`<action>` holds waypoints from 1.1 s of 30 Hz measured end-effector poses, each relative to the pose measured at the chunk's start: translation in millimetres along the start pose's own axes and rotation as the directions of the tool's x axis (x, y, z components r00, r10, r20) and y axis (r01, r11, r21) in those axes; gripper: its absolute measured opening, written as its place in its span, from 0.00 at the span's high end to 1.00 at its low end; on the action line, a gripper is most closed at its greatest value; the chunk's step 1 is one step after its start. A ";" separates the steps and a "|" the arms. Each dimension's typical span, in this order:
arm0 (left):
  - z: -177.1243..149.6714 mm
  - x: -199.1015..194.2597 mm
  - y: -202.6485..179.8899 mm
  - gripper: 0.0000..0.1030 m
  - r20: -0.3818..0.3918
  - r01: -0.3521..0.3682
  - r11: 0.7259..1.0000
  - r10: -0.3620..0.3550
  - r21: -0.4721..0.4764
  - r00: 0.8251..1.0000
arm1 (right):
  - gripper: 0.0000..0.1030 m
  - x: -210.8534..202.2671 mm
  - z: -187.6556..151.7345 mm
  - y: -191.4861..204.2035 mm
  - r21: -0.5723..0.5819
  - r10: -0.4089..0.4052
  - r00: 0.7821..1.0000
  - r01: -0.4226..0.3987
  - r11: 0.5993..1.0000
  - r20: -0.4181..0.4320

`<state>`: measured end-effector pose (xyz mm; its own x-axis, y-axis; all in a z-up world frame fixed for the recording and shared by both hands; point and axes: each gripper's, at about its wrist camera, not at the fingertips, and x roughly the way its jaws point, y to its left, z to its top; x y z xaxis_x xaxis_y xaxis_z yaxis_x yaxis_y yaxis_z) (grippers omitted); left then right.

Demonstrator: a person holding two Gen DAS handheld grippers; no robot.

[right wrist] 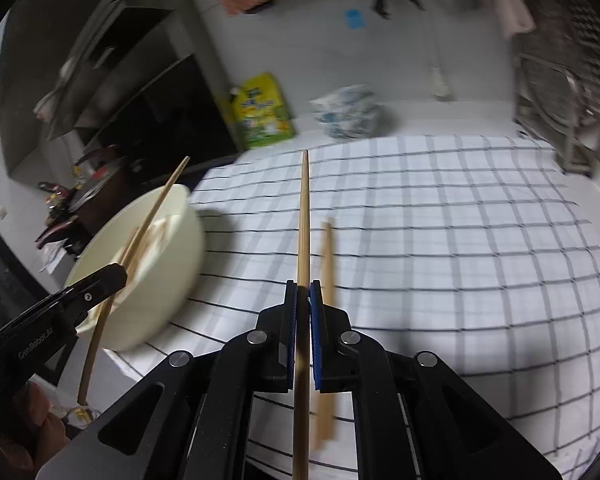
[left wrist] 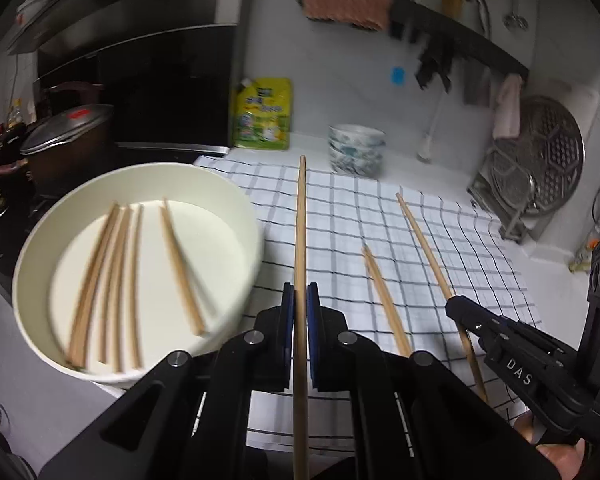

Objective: Organize utensils
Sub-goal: 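Close the right tool on a chopstick while the left tool grasps another, then lift both held chopsticks and carry them over the cream basin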

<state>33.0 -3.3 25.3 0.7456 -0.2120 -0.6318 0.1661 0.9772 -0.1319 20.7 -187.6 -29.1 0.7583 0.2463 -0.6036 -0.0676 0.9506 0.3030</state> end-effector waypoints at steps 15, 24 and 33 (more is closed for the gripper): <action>30.6 13.8 138.1 0.93 -0.007 -0.133 0.982 0.134 -0.135 0.991 | 0.94 90.0 56.1 163.4 -0.195 0.196 0.974 -0.214 0.957 -0.111; 27.3 42.0 155.3 0.93 -0.067 -0.137 0.979 0.128 -0.151 0.989 | 0.94 139.7 58.8 186.3 -0.224 0.157 0.964 -0.205 0.953 -0.215; 20.7 33.8 173.7 0.40 -0.051 -0.188 0.958 0.181 -0.215 0.982 | 0.78 138.2 55.9 176.3 -0.240 0.115 0.975 -0.160 0.957 -0.192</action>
<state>100.4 159.1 -3.2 0.7295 -0.0310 -0.6833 -0.1193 0.9779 -0.1717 149.9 3.5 -17.8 0.6067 0.3857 -0.6951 -0.3422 0.9160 0.2095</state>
